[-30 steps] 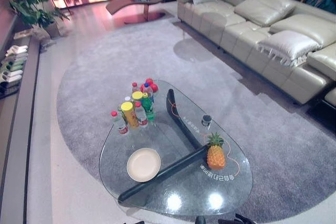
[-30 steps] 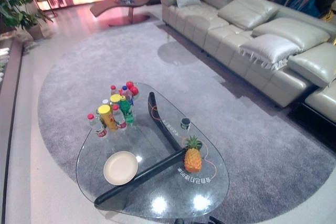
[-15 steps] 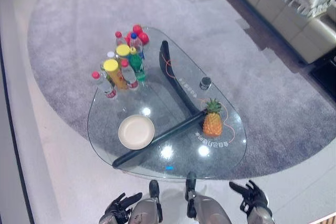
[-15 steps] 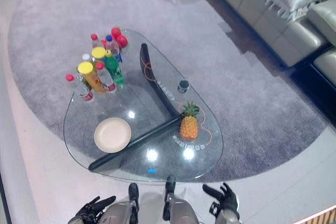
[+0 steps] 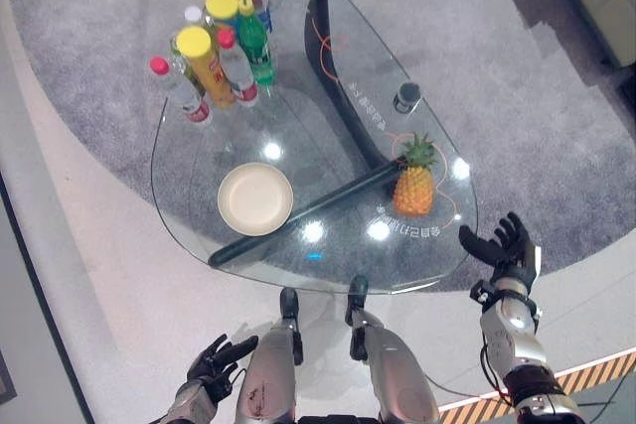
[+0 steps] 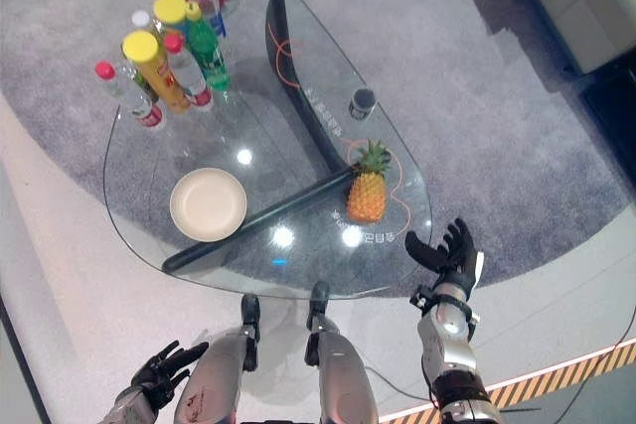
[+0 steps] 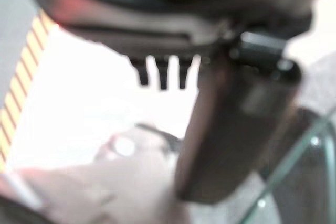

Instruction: Pick up the fruit to the plate

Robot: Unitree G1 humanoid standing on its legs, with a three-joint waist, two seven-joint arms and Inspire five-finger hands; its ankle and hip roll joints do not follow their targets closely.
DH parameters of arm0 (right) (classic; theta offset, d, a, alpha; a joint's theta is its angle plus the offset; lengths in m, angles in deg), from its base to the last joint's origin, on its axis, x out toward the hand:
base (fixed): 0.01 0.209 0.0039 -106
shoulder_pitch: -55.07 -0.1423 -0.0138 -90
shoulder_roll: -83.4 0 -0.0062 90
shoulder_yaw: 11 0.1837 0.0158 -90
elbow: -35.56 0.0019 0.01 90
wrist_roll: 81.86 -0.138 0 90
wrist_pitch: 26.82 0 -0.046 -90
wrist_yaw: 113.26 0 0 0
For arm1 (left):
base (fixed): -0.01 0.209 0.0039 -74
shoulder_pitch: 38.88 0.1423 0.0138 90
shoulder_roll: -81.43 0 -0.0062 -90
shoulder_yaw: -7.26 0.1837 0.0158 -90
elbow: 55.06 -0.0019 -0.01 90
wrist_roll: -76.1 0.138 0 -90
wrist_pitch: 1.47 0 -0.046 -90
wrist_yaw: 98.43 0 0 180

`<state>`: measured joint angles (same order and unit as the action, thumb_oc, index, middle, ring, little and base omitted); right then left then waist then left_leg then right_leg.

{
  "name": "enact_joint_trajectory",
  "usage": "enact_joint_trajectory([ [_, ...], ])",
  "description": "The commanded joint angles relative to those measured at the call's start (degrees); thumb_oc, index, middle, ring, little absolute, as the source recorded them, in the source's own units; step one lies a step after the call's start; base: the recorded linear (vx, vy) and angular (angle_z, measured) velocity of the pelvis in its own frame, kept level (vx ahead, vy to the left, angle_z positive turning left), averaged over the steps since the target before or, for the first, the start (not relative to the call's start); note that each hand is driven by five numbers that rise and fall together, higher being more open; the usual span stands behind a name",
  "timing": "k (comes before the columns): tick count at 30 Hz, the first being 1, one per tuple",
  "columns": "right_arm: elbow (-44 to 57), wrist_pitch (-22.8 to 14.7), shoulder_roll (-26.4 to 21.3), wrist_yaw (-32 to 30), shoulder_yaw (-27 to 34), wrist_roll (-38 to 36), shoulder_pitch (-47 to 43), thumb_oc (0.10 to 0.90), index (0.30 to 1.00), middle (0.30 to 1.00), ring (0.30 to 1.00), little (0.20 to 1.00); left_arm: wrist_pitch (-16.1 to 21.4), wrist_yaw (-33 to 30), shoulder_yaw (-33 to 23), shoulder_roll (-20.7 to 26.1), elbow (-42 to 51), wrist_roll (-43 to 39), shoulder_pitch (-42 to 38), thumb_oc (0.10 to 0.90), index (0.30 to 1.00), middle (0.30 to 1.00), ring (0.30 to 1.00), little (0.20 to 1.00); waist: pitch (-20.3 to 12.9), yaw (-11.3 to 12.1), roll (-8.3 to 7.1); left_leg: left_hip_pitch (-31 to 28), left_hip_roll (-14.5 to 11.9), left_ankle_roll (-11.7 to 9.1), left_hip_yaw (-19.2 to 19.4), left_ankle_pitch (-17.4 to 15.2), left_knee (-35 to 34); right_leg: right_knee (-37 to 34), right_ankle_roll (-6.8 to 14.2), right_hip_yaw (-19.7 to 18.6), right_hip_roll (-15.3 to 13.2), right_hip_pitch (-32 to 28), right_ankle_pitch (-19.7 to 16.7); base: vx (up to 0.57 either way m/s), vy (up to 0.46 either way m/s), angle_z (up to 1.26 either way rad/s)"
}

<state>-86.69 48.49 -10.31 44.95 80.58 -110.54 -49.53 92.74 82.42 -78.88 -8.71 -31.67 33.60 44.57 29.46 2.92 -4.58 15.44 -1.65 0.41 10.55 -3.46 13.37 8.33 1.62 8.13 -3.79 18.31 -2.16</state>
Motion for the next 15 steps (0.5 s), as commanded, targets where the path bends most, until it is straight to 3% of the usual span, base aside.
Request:
enact_joint_trajectory([
  [1, 9.5, -3.1, -6.3, -4.3, 0.7, 4.0, -3.5, 0.8, 0.9, 0.9, 0.9, 0.9, -0.2, -0.8, 0.4, 0.1, 0.8, -1.7, 3.2, 0.8, 0.9, 0.9, 0.9, 0.9, -0.7, 0.1, 0.77, 5.6, 2.8, 0.8, -2.5, -0.9, 6.7, 7.2, 1.6, 3.4, -0.5, 1.2, 0.9, -0.04, 0.053, -0.02],
  [15, 9.4, 0.2, -10.6, -7.7, -2.7, 1.8, -19.8, 0.8, 0.9, 0.9, 0.9, 0.9, 0.7, -3.0, 5.1, 0.6, 5.6, -4.2, 0.9, 0.8, 0.9, 0.9, 0.9, 0.9, 0.3, 1.9, 2.2, 13.8, 3.7, 1.9, -1.9, -1.1, 7.6, 10.0, 1.3, 4.2, -1.0, 9.9, 1.2, -0.01, 0.037, -0.01],
])
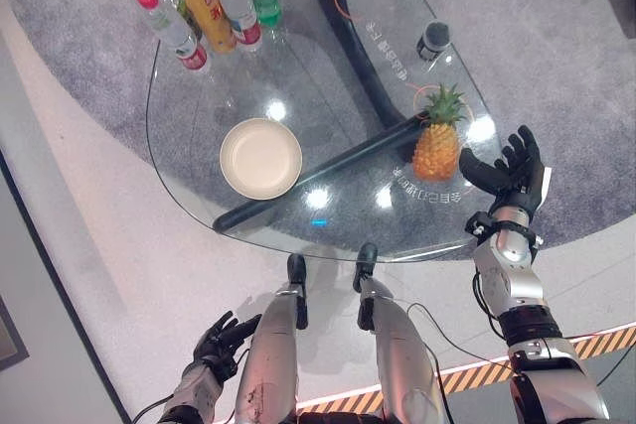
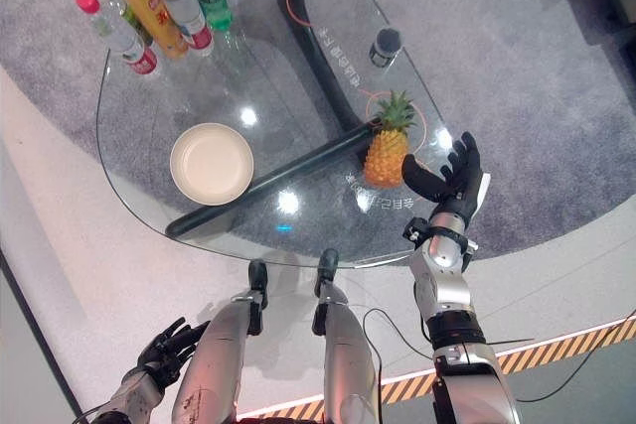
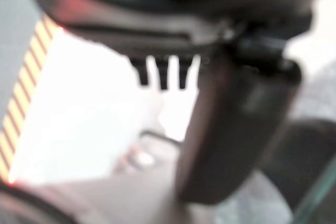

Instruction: Pick up the fruit to the plate

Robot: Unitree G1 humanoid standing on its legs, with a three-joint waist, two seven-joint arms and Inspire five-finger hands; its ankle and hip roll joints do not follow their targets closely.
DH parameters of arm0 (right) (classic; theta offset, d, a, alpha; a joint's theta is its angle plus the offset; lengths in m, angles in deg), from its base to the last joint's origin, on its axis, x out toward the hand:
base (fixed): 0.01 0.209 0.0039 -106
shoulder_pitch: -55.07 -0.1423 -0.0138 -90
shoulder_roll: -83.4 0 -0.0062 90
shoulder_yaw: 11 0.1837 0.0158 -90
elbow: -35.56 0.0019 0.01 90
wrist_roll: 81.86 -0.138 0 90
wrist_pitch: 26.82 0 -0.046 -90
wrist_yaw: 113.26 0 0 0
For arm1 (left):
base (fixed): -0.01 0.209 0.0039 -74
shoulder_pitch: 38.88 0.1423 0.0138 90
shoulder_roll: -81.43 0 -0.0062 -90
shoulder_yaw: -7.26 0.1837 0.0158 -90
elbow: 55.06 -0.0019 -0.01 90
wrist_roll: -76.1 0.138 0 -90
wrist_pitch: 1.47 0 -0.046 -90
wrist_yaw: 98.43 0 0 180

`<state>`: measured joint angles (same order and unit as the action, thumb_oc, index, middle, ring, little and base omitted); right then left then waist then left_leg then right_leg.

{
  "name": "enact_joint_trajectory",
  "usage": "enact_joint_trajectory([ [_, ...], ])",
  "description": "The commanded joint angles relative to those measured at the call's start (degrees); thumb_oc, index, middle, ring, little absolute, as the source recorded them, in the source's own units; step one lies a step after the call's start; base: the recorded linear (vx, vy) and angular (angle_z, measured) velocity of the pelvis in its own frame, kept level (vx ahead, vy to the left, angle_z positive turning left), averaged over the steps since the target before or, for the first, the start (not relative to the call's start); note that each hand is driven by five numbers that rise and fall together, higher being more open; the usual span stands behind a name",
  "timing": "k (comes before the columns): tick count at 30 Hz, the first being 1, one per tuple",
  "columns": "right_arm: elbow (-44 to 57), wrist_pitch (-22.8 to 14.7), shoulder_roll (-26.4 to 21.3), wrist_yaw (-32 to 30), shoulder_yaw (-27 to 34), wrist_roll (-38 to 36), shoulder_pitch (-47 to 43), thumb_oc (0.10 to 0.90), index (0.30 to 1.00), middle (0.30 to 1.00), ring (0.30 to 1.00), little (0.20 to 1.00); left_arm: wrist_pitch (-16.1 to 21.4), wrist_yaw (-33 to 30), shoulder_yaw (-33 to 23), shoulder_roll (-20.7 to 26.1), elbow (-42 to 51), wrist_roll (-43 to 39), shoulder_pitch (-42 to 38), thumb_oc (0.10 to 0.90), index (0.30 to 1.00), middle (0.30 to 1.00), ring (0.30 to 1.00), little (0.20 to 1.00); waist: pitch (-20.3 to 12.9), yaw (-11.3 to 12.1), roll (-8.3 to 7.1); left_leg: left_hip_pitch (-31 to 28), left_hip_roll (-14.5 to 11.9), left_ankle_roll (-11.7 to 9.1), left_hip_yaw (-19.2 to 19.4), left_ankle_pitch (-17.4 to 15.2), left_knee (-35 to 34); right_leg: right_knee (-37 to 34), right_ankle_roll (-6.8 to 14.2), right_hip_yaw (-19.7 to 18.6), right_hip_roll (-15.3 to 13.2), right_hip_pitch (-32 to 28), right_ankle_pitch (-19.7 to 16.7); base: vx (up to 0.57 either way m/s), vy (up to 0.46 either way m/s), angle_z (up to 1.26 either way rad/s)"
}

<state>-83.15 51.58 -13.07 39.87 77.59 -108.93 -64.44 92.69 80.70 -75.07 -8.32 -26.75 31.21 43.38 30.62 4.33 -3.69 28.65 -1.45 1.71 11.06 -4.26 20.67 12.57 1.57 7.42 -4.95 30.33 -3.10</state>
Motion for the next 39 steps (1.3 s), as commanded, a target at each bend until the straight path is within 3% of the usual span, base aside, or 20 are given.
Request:
enact_joint_trajectory([
  [1, 5.5, -2.6, -8.1, -2.8, 0.1, 0.1, -5.6, 0.8, 0.9, 0.9, 0.9, 0.9, 0.7, -1.4, 1.5, 0.2, 0.8, -1.9, 2.1, 0.8, 0.9, 0.9, 0.9, 0.9, -0.8, 0.6, 1.43, 0.8, 3.5, 0.6, -2.4, -0.2, 0.2, 5.7, 1.4, 5.0, 0.1, -1.8, 2.1, 0.0, 0.031, 0.01],
  [6, 1.1, 1.4, -10.1, -6.1, -2.6, 1.5, -11.3, 0.8, 0.9, 0.9, 0.9, 0.9, 0.7, -1.9, 3.1, -0.4, 2.6, -3.4, 1.7, 0.8, 0.9, 0.9, 0.9, 0.9, -0.8, 1.2, 2.5, 2.7, 3.9, 0.7, -2.5, 0.5, -0.5, 5.7, 1.4, 5.3, 0.0, 0.4, 1.8, 0.0, 0.064, 0.03],
  [15, -6.2, 4.9, -12.5, -11.4, -6.7, 1.2, -18.2, 0.8, 0.9, 0.9, 0.9, 0.9, 1.0, -2.7, 6.1, -0.9, 5.7, -5.3, 2.2, 0.8, 0.9, 0.9, 0.9, 0.9, -0.8, 2.6, 4.18, 4.9, 4.2, 0.7, -3.4, 1.6, -2.1, 6.1, 1.4, 6.1, -0.5, 3.3, 1.5, 0.0, 0.033, 0.02],
  [22, -10.3, 11.7, -13.1, -16.8, -8.9, 0.7, -20.6, 0.8, 0.9, 0.9, 0.9, 0.9, 1.7, -2.9, 7.2, -1.4, 6.9, -6.2, 2.6, 0.8, 0.9, 0.9, 0.9, 0.9, -0.8, 3.1, 4.6, 4.8, 4.4, 0.7, -3.6, 2.0, -3.2, 5.8, 1.3, 6.3, -0.6, 3.7, 1.4, 0.0, 0.0, 0.0],
  [30, -10.8, 18.5, -11.9, -16.5, -10.6, -3.8, -21.3, 0.8, 0.9, 0.9, 0.9, 0.9, 1.6, -2.3, 7.4, -1.4, 7.3, -6.2, 2.6, 0.8, 0.9, 0.9, 0.9, 0.9, -0.8, 3.5, 4.59, 3.4, 4.3, 0.7, -3.7, 2.1, -4.1, 5.3, 1.3, 6.4, -0.9, 2.8, 1.2, 0.0, 0.001, 0.0],
  [39, -11.0, 21.0, -9.0, -14.1, -10.5, -8.7, -20.3, 0.8, 0.9, 0.9, 0.9, 0.9, 1.8, -2.0, 7.1, -2.0, 6.8, -5.8, 2.1, 0.8, 0.9, 0.9, 0.9, 0.9, -0.8, 3.6, 4.78, 1.6, 4.4, 0.6, -3.5, 2.4, -4.9, 4.9, 1.1, 6.3, -1.1, 1.2, 1.4, 0.0, 0.0, 0.0],
])
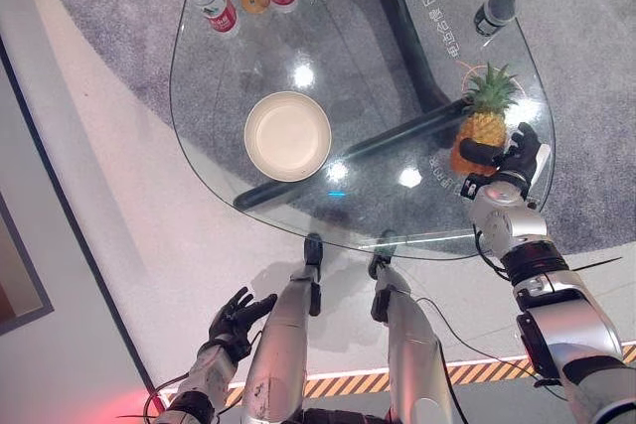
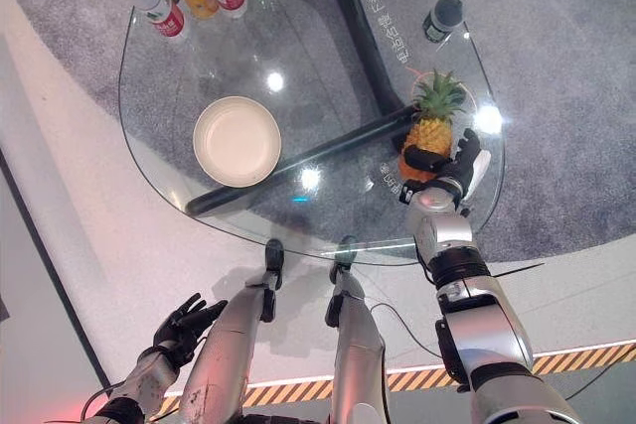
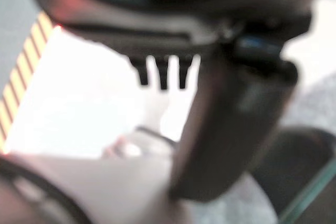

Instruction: Pick up the fruit to the plate

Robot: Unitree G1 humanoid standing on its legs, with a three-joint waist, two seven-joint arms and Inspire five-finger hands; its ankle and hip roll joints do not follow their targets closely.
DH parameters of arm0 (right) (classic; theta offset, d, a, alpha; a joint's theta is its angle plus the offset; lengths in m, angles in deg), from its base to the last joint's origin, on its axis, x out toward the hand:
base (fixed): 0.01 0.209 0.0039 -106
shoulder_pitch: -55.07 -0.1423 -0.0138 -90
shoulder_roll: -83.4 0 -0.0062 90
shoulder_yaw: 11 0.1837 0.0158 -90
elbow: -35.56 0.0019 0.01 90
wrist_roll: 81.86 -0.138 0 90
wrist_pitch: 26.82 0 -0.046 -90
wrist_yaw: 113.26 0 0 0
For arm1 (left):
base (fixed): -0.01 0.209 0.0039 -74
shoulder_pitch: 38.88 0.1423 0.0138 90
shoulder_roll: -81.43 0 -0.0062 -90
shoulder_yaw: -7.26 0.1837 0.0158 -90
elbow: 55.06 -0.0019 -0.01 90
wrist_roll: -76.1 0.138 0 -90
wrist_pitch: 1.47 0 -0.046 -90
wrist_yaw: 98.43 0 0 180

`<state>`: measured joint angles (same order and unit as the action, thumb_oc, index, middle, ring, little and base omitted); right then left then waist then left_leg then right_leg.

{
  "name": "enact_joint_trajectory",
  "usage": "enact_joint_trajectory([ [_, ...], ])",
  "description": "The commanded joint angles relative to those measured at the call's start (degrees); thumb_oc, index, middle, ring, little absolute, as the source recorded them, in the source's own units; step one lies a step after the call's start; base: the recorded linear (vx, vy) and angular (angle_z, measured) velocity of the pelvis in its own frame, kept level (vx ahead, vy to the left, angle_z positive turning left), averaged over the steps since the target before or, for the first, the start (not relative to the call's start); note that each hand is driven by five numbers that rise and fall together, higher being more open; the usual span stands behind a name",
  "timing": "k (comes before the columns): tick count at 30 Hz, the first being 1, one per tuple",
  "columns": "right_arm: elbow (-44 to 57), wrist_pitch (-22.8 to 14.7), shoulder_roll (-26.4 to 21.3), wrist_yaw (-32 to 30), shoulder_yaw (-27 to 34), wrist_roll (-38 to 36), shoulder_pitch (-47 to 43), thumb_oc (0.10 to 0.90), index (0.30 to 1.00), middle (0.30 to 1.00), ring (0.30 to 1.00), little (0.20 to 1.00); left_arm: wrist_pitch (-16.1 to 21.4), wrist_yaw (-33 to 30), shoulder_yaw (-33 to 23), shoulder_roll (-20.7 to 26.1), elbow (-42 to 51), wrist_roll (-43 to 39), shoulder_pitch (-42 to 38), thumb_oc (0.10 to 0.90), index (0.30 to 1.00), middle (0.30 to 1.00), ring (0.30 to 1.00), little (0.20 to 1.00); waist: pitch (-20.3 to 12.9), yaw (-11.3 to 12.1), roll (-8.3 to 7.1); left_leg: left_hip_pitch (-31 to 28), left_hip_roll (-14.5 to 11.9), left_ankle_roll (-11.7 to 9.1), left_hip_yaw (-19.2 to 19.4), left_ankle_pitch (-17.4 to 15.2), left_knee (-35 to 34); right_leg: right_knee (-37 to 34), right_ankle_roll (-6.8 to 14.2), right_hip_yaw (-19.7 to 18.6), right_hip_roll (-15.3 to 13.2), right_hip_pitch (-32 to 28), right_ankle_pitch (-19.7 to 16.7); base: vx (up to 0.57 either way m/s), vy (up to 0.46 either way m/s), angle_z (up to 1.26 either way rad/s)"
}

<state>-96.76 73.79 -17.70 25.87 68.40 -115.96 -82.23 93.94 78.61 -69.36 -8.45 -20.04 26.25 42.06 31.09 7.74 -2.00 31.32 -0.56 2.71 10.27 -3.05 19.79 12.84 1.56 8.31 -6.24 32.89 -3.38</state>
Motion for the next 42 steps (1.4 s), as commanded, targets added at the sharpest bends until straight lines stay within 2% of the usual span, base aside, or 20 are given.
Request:
enact_joint_trajectory([
  [1, 2.6, -1.1, -4.2, 0.5, -1.3, -2.5, -2.5, 0.8, 0.9, 0.9, 0.9, 0.9, 0.5, 0.0, 1.4, -1.9, -0.1, -0.7, 3.2, 0.8, 0.9, 0.9, 0.9, 0.9, -1.3, 0.2, 3.11, -1.0, 3.5, -0.4, -2.7, 1.2, -4.1, 4.6, 1.1, 5.5, 0.2, -1.3, 1.6, 0.0, 0.0, 0.0],
  [7, 0.5, -0.9, -3.4, 1.3, -1.9, -5.2, -3.2, 0.8, 0.9, 0.9, 0.9, 0.9, 0.6, 0.0, 2.0, -2.2, -0.7, -0.4, 3.2, 0.8, 0.9, 0.9, 0.9, 0.9, -1.3, 0.6, 3.34, -0.9, 3.7, -0.4, -3.0, 1.1, -3.8, 5.2, 1.0, 5.7, -0.1, -0.9, 1.6, 0.01, 0.002, 0.03],
  [14, -6.2, -0.4, -4.4, 3.9, -2.1, -8.6, -7.0, 0.8, 0.9, 0.9, 0.9, 0.9, 0.8, 0.2, 3.3, -2.1, -0.4, 0.0, 3.4, 0.8, 0.9, 0.9, 0.9, 0.9, -1.3, 1.8, 3.93, -0.1, 4.3, -0.2, -3.9, 1.2, -3.0, 5.7, 0.9, 6.2, -0.5, -0.4, 1.4, 0.01, -0.001, 0.01],
  [20, -10.2, 3.9, -5.4, 6.5, -3.0, -8.9, -9.3, 0.8, 0.9, 0.9, 0.9, 0.9, 0.8, 0.5, 3.8, -2.0, -0.3, -0.4, 3.5, 0.8, 0.9, 0.9, 0.9, 0.9, -1.3, 2.4, 4.32, 0.4, 4.7, 0.0, -4.5, 1.3, -2.7, 5.8, 0.8, 6.3, -0.5, -0.1, 1.4, 0.02, 0.014, 0.03],
  [23, -12.3, 7.6, -6.5, 10.1, -4.3, -8.6, -10.5, 0.8, 0.9, 0.9, 0.9, 0.9, 0.9, 1.1, 3.9, -1.6, -0.1, -0.6, 3.8, 0.8, 0.9, 0.9, 0.9, 0.9, -1.3, 2.9, 4.41, 0.8, 5.0, 0.0, -4.9, 1.5, -2.5, 5.9, 0.7, 6.4, -0.4, 0.0, 1.4, 0.02, 0.01, 0.03],
  [30, -15.6, 10.5, -8.4, 13.4, -6.3, -4.9, -12.7, 0.8, 0.9, 0.9, 0.9, 0.9, 0.8, 1.8, 4.1, -0.7, 0.2, -1.0, 4.1, 0.8, 0.9, 0.9, 0.9, 0.9, -1.3, 3.8, 4.3, 1.8, 5.1, 0.1, -5.7, 1.9, -2.2, 6.3, 0.8, 7.0, -0.6, 0.6, 1.2, 0.02, 0.0, 0.11],
  [31, -16.2, 10.8, -8.6, 13.7, -6.6, -4.1, -13.0, 0.575, 0.707, 0.707, 0.707, 0.675, 0.8, 1.9, 4.2, -0.5, 0.3, -1.1, 4.1, 0.8, 0.9, 0.9, 0.9, 0.9, -1.3, 3.9, 4.31, 1.9, 5.1, 0.1, -5.7, 1.9, -2.2, 6.3, 0.8, 7.1, -0.6, 0.7, 1.2, 0.0, 0.0, 0.0],
  [32, -16.7, 11.3, -9.0, 13.9, -7.0, -3.0, -13.4, 0.1, 0.3, 0.3, 0.3, 0.2, 0.9, 2.0, 4.2, -0.4, 0.4, -1.2, 4.2, 0.8, 0.9, 0.9, 0.9, 0.9, -1.3, 4.0, 4.31, 2.0, 5.1, 0.1, -5.8, 2.0, -2.3, 6.3, 0.8, 7.1, -0.6, 0.7, 1.1, 0.0, 0.0, 0.0],
  [42, -18.6, 13.1, -11.4, 13.7, -10.2, 3.7, -15.2, 0.1, 0.3, 0.3, 0.3, 0.2, 1.7, 3.0, 4.5, 1.0, 1.5, -2.3, 4.8, 0.8, 0.9, 0.9, 0.9, 0.9, -1.3, 4.7, 4.16, 3.5, 5.1, 0.3, -6.5, 1.8, -1.3, 6.9, 1.2, 7.5, -0.8, 1.8, 1.0, 0.01, -0.004, 0.05],
])
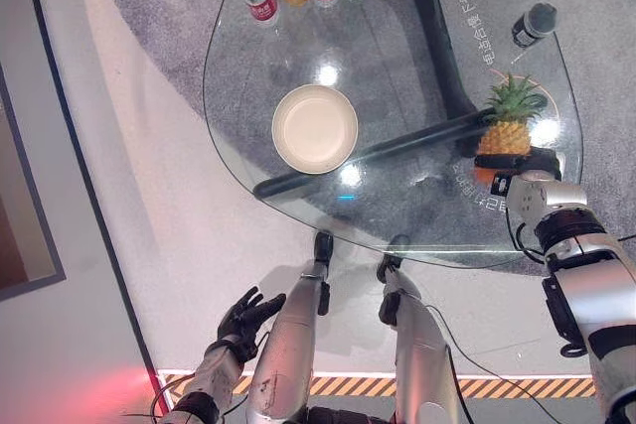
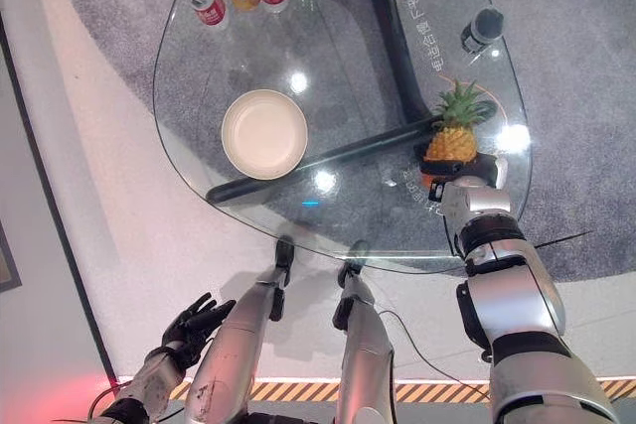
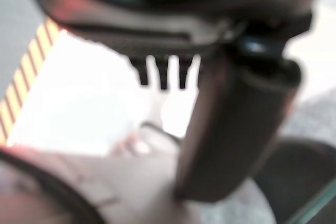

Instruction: Pick up the fruit to the plate

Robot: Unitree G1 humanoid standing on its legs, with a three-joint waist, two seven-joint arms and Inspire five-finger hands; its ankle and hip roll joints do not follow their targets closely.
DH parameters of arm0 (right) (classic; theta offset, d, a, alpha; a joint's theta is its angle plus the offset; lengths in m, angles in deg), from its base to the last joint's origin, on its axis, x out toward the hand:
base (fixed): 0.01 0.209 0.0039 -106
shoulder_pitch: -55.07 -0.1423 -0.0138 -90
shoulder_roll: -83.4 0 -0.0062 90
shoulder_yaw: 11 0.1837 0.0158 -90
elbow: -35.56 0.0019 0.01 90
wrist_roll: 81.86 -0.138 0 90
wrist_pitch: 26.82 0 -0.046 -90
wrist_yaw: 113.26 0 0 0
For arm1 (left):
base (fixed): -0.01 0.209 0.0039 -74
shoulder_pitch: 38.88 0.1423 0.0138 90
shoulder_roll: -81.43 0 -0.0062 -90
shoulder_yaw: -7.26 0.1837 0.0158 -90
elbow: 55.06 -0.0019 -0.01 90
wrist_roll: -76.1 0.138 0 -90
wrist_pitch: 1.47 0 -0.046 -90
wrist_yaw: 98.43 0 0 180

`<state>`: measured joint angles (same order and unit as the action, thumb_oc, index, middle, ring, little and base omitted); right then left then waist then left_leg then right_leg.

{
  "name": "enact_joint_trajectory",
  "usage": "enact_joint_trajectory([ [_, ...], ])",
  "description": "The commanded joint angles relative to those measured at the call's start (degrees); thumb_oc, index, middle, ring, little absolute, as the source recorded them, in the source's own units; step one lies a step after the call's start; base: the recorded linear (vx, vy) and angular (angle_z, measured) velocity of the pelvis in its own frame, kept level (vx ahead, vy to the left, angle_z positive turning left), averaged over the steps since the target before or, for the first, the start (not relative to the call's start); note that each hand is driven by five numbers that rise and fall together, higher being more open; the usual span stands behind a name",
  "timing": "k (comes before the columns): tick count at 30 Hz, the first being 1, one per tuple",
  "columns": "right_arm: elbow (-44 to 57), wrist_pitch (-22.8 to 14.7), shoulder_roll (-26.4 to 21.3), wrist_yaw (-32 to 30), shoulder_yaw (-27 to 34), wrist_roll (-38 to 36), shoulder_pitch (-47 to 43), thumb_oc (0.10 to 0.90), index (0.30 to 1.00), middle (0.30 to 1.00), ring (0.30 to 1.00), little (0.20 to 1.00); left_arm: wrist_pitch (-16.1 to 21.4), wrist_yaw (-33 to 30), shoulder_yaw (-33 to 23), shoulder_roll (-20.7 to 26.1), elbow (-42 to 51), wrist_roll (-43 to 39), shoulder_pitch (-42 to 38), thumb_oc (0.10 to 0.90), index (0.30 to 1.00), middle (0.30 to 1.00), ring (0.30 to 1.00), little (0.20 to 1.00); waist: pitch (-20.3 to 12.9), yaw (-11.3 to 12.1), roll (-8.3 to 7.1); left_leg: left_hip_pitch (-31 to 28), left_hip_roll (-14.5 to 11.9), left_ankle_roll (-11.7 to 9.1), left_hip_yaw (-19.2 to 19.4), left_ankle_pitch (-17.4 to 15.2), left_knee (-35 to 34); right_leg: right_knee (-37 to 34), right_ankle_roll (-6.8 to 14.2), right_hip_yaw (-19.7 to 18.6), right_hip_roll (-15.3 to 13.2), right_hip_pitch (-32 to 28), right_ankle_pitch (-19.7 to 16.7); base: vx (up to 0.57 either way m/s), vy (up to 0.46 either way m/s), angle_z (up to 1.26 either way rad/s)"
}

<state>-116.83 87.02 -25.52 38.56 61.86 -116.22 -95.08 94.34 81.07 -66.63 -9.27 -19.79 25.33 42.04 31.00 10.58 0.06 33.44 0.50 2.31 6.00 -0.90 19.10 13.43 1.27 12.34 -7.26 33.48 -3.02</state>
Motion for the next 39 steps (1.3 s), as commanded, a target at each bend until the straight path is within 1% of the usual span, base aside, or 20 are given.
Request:
enact_joint_trajectory([
  [1, 1.7, 0.1, -3.8, 0.6, -4.1, 4.4, -2.6, 0.1, 0.3, 0.3, 0.3, 0.2, 1.3, 0.4, 1.9, 1.9, 1.4, -1.5, 4.9, 0.8, 0.9, 0.9, 0.9, 0.9, -1.2, 1.9, 2.11, 1.5, 4.1, 0.7, -2.3, -0.3, -0.6, 6.4, 1.5, 3.5, 0.3, 1.4, 0.6, 0.0, 0.0, 0.0],
  [3, 1.7, 0.0, -4.0, 0.5, -4.7, 5.8, -2.8, 0.1, 0.3, 0.3, 0.3, 0.2, 1.4, 0.5, 1.9, 2.1, 1.7, -1.7, 5.0, 0.8, 0.9, 0.9, 0.9, 0.9, -1.2, 1.9, 2.13, 1.7, 4.1, 0.7, -2.4, -0.4, -0.5, 6.5, 1.5, 3.5, 0.3, 1.5, 0.6, 0.04, -0.006, 0.01],
  [4, 1.6, 0.0, -3.9, 0.4, -5.1, 6.0, -2.2, 0.1, 0.3, 0.3, 0.3, 0.2, 1.5, 0.7, 2.0, 2.1, 1.5, -1.7, 5.7, 0.8, 0.9, 0.9, 0.9, 0.9, -1.2, 2.1, 2.29, 0.1, 4.1, 0.5, -2.7, -2.2, -0.2, 7.2, 2.2, 2.8, 0.5, 0.3, 2.1, 0.0, 0.0, 0.0],
  [5, 1.6, -0.1, -4.2, 0.4, -5.1, 6.1, -2.9, 0.1, 0.3, 0.3, 0.3, 0.2, 1.6, 0.8, 1.8, 2.2, 1.5, -1.7, 5.1, 0.8, 0.9, 0.9, 0.9, 0.9, -1.2, 2.0, 2.09, 1.7, 4.2, 0.8, -2.5, -0.4, -0.5, 6.5, 1.5, 3.5, 0.3, 1.5, 0.5, 0.0, 0.0, 0.0],
  [6, 1.6, -0.2, -4.3, 0.4, -5.3, 6.4, -3.1, 0.1, 0.3, 0.3, 0.3, 0.2, 1.7, 0.7, 1.9, 2.2, 1.5, -1.9, 5.0, 0.8, 0.9, 0.9, 0.9, 0.9, -1.2, 1.9, 2.1, 1.7, 4.1, 0.7, -2.5, -0.4, -0.4, 6.5, 1.6, 3.4, 0.3, 1.6, 0.6, 0.0, 0.0, 0.0],
  [7, 1.5, -0.3, -4.1, 0.4, -5.5, 6.5, -2.6, 0.1, 0.3, 0.3, 0.3, 0.2, 1.7, 0.7, 2.0, 2.2, 1.4, -2.0, 5.5, 0.8, 0.9, 0.9, 0.9, 0.9, -1.2, 2.0, 2.26, 0.2, 4.1, 0.5, -2.8, -2.1, -0.2, 7.2, 2.2, 2.7, 0.5, 0.4, 2.1, 0.06, -0.025, 0.0],
  [8, 1.9, 0.0, -4.2, 0.1, -5.5, 5.8, -2.7, 0.1, 0.3, 0.3, 0.3, 0.2, 1.8, 0.5, 2.0, 2.3, 1.4, -1.7, 5.5, 0.8, 0.9, 0.9, 0.9, 0.9, -1.2, 2.0, 2.22, 0.1, 4.1, 0.4, -2.7, -2.2, -0.2, 7.1, 2.2, 2.7, 0.5, 0.3, 2.2, 0.0, 0.0, 0.0],
  [9, 2.1, 0.1, -4.2, -0.3, -5.3, 5.4, -3.1, 0.1, 0.3, 0.3, 0.3, 0.2, 1.9, 0.5, 1.8, 2.3, 1.4, -1.5, 4.9, 0.8, 0.9, 0.9, 0.9, 0.9, -1.2, 1.8, 2.04, 1.5, 4.1, 0.7, -2.4, -0.6, -0.4, 6.3, 1.6, 3.4, 0.4, 1.3, 0.7, 0.0, 0.0, 0.0],
  [10, 2.1, 0.2, -4.0, -0.4, -5.4, 5.3, -2.5, 0.1, 0.3, 0.3, 0.3, 0.2, 2.0, 0.6, 1.9, 2.3, 1.3, -1.5, 5.5, 0.8, 0.9, 0.9, 0.9, 0.9, -1.2, 1.9, 2.19, -0.1, 4.1, 0.4, -2.7, -2.2, -0.2, 7.0, 2.2, 2.7, 0.6, 0.1, 2.2, 0.0, 0.0, 0.0],
  [11, 2.2, 0.0, -4.0, -0.8, -5.2, 5.1, -2.3, 0.1, 0.3, 0.3, 0.3, 0.2, 2.2, 0.5, 1.9, 2.2, 1.2, -1.3, 5.5, 0.8, 0.9, 0.9, 0.9, 0.9, -1.2, 1.9, 2.23, -0.1, 4.1, 0.4, -2.6, -2.3, -0.1, 7.1, 2.2, 2.6, 0.6, 0.2, 2.2, 0.06, -0.01, -0.01],
  [12, 2.0, -0.7, -4.1, -0.9, -5.0, 4.6, -1.9, 0.1, 0.3, 0.3, 0.3, 0.2, 2.5, 0.4, 1.8, 2.2, 1.1, -1.3, 5.5, 0.8, 0.9, 0.9, 0.9, 0.9, -1.2, 1.8, 2.3, -0.2, 4.0, 0.4, -2.6, -2.3, -0.2, 7.2, 2.2, 2.5, 0.6, 0.2, 2.3, -0.08, -0.01, 0.0],
  [13, 2.3, -2.0, -4.3, -1.3, -4.4, 3.6, -2.0, 0.1, 0.3, 0.3, 0.3, 0.2, 3.0, 0.1, 1.5, 2.1, 1.2, -1.3, 4.9, 0.8, 0.9, 0.9, 0.9, 0.9, -1.2, 1.5, 2.19, 1.0, 4.0, 0.7, -2.2, -0.6, -0.6, 6.6, 1.5, 3.1, 0.4, 1.2, 0.9, -0.08, -0.008, -0.01],
  [15, 2.7, -3.0, -4.2, -1.5, -4.2, 2.6, -1.7, 0.1, 0.3, 0.3, 0.3, 0.2, 3.3, -0.2, 1.5, 2.1, 1.4, -1.4, 4.9, 0.8, 0.9, 0.9, 0.9, 0.9, -1.2, 1.5, 2.2, 0.9, 3.9, 0.6, -2.1, -0.7, -0.6, 6.5, 1.5, 3.1, 0.4, 1.1, 1.0, -0.05, -0.011, -0.03],
  [16, 4.6, -5.9, -3.9, -1.5, -3.3, 0.8, -0.5, 0.1, 0.3, 0.3, 0.3, 0.2, 4.0, -1.0, 1.2, 2.0, 1.8, -1.5, 5.0, 0.8, 0.9, 0.9, 0.9, 0.9, -1.2, 1.3, 2.23, 0.5, 3.8, 0.6, -1.9, -0.7, -0.7, 6.5, 1.5, 3.1, 0.4, 0.7, 1.1, 0.0, 0.0, 0.0],
  [18, 4.7, -6.1, -3.9, -1.5, -3.2, 0.7, -0.5, 0.1, 0.3, 0.3, 0.3, 0.2, 4.1, -1.1, 1.2, 2.1, 1.8, -1.5, 5.0, 0.8, 0.9, 0.9, 0.9, 0.9, -1.2, 1.3, 2.22, 0.5, 3.8, 0.6, -1.9, -0.7, -0.8, 6.5, 1.5, 3.1, 0.4, 0.7, 1.2, 0.0, 0.0, 0.0],
  [19, 8.2, -9.1, -3.2, -1.7, -1.7, -0.1, 1.2, 0.1, 0.3, 0.3, 0.3, 0.2, 5.4, -2.3, 0.1, 2.1, 1.7, -1.8, 4.8, 0.8, 0.9, 0.9, 0.9, 0.9, -1.2, 0.8, 2.16, -0.1, 3.7, 0.3, -1.6, -0.8, -0.8, 6.8, 1.4, 3.0, 0.5, 0.5, 1.4, 0.0, 0.0, 0.0],
  [26, 19.0, -14.9, -2.1, -5.1, 1.6, -1.5, 6.1, 0.1, 0.3, 0.3, 0.3, 0.2, 7.8, -4.7, -2.1, 1.7, 2.9, -1.8, 5.3, 0.8, 0.9, 0.9, 0.9, 0.9, -1.2, -0.6, 1.8, -2.2, 3.2, 0.0, -0.6, -1.0, -1.6, 6.8, 1.2, 2.7, 0.7, -0.9, 2.1, -0.02, -0.024, -0.04],
  [31, 27.8, -17.4, -0.7, -5.4, 4.7, 1.3, 9.8, 0.1, 0.3, 0.3, 0.3, 0.2, 11.5, -7.5, -4.2, 1.2, 3.9, -2.6, 5.4, 0.8, 0.9, 0.9, 0.9, 0.9, -1.2, -1.8, 1.5, -4.7, 2.6, -0.2, 0.5, -1.1, -2.6, 6.6, 1.2, 2.2, 1.0, -2.7, 2.8, -0.03, -0.018, -0.11],
  [34, 34.2, -17.1, 0.5, -5.2, 6.1, 3.1, 12.0, 0.1, 0.3, 0.3, 0.3, 0.2, 12.7, -7.7, -6.1, 1.1, 4.9, -2.6, 5.5, 0.8, 0.9, 0.9, 0.9, 0.9, -1.2, -2.4, 1.33, -6.7, 2.3, -0.3, 1.3, -1.1, -3.3, 6.4, 1.0, 1.8, 1.3, -4.5, 3.5, -0.03, -0.016, -0.02],
  [39, 40.5, -18.7, 2.2, -3.7, 7.7, 4.1, 14.7, 0.1, 0.3, 0.3, 0.3, 0.2, 15.2, -7.4, -7.3, 1.0, 6.8, -3.3, 5.7, 0.8, 0.9, 0.9, 0.9, 0.9, -1.2, -3.0, 1.16, -9.2, 1.7, -0.5, 2.2, -1.1, -4.0, 6.3, 0.9, 1.8, 1.2, -6.7, 4.2, -0.02, -0.009, -0.08],
])
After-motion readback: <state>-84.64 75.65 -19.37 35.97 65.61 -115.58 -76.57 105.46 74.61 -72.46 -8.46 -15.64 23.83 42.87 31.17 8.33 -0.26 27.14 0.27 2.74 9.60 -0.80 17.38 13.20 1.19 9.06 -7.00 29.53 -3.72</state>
